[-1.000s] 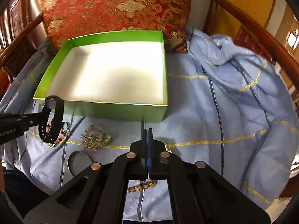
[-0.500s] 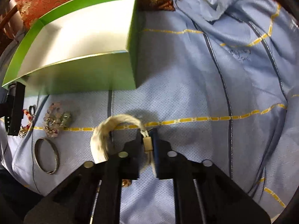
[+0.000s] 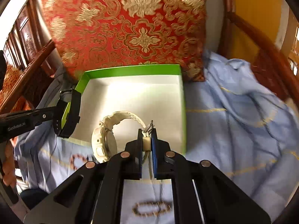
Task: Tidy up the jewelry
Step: 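Carry both watches into the green box and open both tools, then move both tools back over the remaining jewelry on the cloth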
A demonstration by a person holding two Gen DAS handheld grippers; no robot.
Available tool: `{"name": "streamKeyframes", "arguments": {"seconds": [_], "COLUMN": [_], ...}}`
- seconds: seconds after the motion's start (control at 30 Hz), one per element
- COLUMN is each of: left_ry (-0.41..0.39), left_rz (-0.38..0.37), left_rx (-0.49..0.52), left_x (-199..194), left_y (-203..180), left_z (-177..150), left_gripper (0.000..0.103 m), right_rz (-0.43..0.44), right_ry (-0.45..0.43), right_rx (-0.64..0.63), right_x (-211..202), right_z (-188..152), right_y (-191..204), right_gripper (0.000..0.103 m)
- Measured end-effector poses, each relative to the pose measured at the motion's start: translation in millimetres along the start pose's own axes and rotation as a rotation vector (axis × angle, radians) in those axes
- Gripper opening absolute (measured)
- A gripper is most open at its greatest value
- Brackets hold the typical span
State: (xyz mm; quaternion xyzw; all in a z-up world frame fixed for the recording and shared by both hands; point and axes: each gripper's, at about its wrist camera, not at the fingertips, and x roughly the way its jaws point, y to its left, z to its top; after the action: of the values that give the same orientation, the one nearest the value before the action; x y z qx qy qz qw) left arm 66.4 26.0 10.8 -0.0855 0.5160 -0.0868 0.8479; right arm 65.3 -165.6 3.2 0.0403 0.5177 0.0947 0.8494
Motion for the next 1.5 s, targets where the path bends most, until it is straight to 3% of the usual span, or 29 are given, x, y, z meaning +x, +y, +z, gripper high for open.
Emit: {"name": "streamKeyframes", "arguments": {"seconds": [0.2,0.27,0.4,0.53,0.67,0.87,1.03,1.2,1.37,1.5], "left_ry": [0.068,0.089,0.097,0.07,0.135,0.269,0.367,0.423,0.423,0.362], "left_rz": [0.079,0.084,0.081,0.017,-0.043,-0.009,0.044,0.103,0.21,0.149], "left_rx": [-0.038,-0.042,-0.049,-0.026,0.034,0.149,0.28,0.324,0.269,0.205], "left_x": [58,69,71,42,24,47,75,99,114,97], "left_y": [18,19,16,4,-11,-32,-58,-66,-52,-39], "left_z": [21,22,21,12,-23,-76,-110,-117,-113,-97], "left_gripper": [0.004,0.005,0.01,0.018,0.033,0.033,0.034,0.036,0.032,0.031], "right_rz": [-0.038,-0.05,-0.037,0.033,0.063,-0.034,-0.08,-0.103,-0.075,-0.027], "right_ry": [0.088,0.097,0.041,-0.002,0.039,0.209,0.294,0.317,0.309,0.26], "right_rx": [0.027,0.02,0.045,0.014,-0.033,-0.1,-0.082,-0.112,-0.113,-0.093], "right_x": [61,72,54,5,-22,-2,21,32,37,31], "right_z": [5,4,4,-7,-40,-105,-126,-131,-134,-125], "right_y": [11,13,12,12,9,-4,-17,-8,2,8], "right_gripper": [0.01,0.016,0.045,0.045,0.045,0.045,0.044,0.044,0.044,0.044]}}
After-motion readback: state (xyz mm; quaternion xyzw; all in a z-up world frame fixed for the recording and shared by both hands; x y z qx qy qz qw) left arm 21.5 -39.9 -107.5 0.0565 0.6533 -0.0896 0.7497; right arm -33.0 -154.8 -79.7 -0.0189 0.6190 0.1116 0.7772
